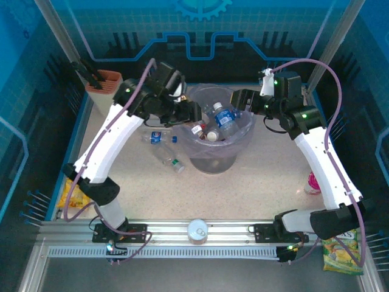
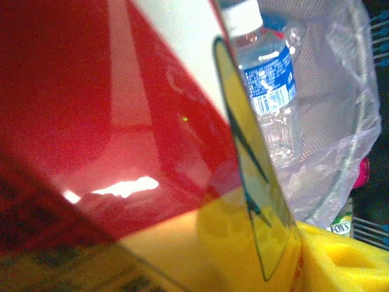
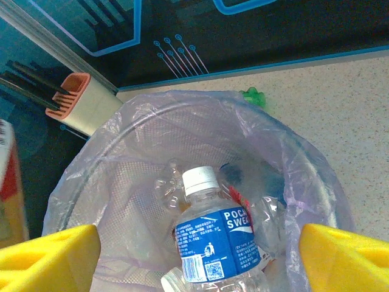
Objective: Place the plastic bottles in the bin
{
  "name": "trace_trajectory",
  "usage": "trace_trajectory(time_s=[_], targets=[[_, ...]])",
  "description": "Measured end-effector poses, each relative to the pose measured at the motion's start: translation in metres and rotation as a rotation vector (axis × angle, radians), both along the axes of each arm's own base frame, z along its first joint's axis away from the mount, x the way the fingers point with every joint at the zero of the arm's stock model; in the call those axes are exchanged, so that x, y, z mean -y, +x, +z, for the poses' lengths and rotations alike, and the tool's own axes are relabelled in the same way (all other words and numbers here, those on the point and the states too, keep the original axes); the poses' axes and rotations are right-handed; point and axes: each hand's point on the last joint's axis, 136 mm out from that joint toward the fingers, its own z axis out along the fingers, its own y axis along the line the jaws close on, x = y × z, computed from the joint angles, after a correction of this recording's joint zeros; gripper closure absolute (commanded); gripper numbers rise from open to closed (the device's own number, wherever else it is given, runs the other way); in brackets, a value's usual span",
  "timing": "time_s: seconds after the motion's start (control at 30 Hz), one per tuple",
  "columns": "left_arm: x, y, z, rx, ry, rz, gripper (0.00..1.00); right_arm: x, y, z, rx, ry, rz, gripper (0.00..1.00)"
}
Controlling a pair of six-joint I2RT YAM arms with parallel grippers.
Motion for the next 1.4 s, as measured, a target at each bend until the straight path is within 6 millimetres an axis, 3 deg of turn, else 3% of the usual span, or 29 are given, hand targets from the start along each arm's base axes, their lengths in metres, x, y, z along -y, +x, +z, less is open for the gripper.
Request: trace_trajectory(time_s=[0.17, 0.37, 0.8, 0.93, 1.1, 1.27, 1.4], targets=[[0.015, 0.001, -0.017, -0.04, 0.022, -0.04, 0.25, 0.0, -0.001, -0.001, -0.003, -0.005, 0.002, 0.15], [0.016, 0.001, -0.017, -0.029, 0.024, -0.052, 0.1, 0.001, -0.002, -0.004, -0.014, -0.011, 0.004, 0.15], [0.007, 0.008, -0.003, 0.03, 0.012, -0.024, 0.13, 0.0, -0.004, -0.004, -0.014, -0.019, 0.018, 0.14], [-0.018, 0.013, 0.014, 0.068, -0.012, 0.035, 0.14, -0.001, -0.004, -0.002, -0.008, -0.019, 0.023, 0.14], [-0.077, 0.011, 0.019, 0.091, -0.022, 0.175, 0.14, -0.001, -0.004, 0.0, -0.004, -0.016, 0.024, 0.15], [-0.135, 0.0, -0.012, 0.049, -0.004, 0.325, 0.13, 0.003, -0.003, 0.0, -0.005, -0.017, 0.013, 0.15], [-0.157, 0.003, -0.059, -0.033, -0.003, 0.404, 0.13, 0.005, -0.007, 0.001, -0.01, -0.019, 0.013, 0.14]])
